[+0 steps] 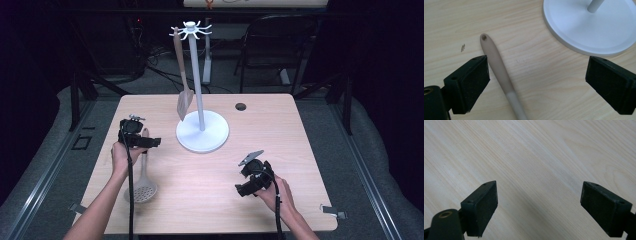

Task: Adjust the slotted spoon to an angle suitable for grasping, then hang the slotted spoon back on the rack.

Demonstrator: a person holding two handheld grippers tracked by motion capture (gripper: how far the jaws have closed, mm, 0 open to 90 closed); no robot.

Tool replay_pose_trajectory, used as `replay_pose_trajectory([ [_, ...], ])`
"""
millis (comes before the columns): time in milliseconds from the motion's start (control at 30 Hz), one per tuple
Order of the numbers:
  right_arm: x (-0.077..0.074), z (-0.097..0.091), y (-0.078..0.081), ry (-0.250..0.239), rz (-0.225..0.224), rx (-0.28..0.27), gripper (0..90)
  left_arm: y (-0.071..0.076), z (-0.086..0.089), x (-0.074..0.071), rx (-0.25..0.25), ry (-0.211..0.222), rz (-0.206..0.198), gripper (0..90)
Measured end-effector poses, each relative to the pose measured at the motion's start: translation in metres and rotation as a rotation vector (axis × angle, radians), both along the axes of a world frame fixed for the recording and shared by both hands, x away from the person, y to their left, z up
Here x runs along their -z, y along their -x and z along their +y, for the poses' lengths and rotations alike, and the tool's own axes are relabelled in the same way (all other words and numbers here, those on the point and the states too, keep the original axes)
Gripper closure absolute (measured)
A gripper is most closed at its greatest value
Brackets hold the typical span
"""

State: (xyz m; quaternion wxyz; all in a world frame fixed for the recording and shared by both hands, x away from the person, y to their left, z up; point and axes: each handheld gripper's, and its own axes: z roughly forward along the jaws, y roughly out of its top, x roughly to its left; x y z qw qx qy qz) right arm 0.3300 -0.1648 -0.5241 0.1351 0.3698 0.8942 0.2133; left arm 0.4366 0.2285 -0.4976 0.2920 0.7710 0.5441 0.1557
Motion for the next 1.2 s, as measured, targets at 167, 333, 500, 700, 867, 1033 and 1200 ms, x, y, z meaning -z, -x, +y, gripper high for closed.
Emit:
replay_pose_trajectory([
  [167,0.000,0.000,0.000,-0.006,0.001,-0.001,13.8,0.008,0.004,0.014,-0.012,0.011,0.017,5.2],
  [333,0.000,0.001,0.000,0.003,0.000,-0.006,13.9,0.010,0.006,0.016,-0.013,0.006,0.022,4.4],
  [500,-0.001,0.001,0.001,0.003,0.001,-0.007,13.9,0.013,0.008,0.018,-0.018,0.006,0.028,3.5],
  [700,0.000,0.000,0.000,-0.003,0.001,-0.011,14.0,0.016,0.008,0.019,-0.016,-0.006,0.037,1.2],
  [867,0.000,0.001,-0.001,0.010,-0.003,-0.017,14.2,0.020,0.008,0.022,0.011,-0.003,0.084,8.0],
  [1033,0.002,0.001,-0.002,-0.003,0.007,-0.015,14.3,0.022,0.007,0.026,0.022,-0.035,0.111,22.0],
  [1200,0.001,0.002,-0.001,0.010,0.002,-0.023,14.4,0.022,0.004,0.034,0.035,-0.066,0.153,31.3],
])
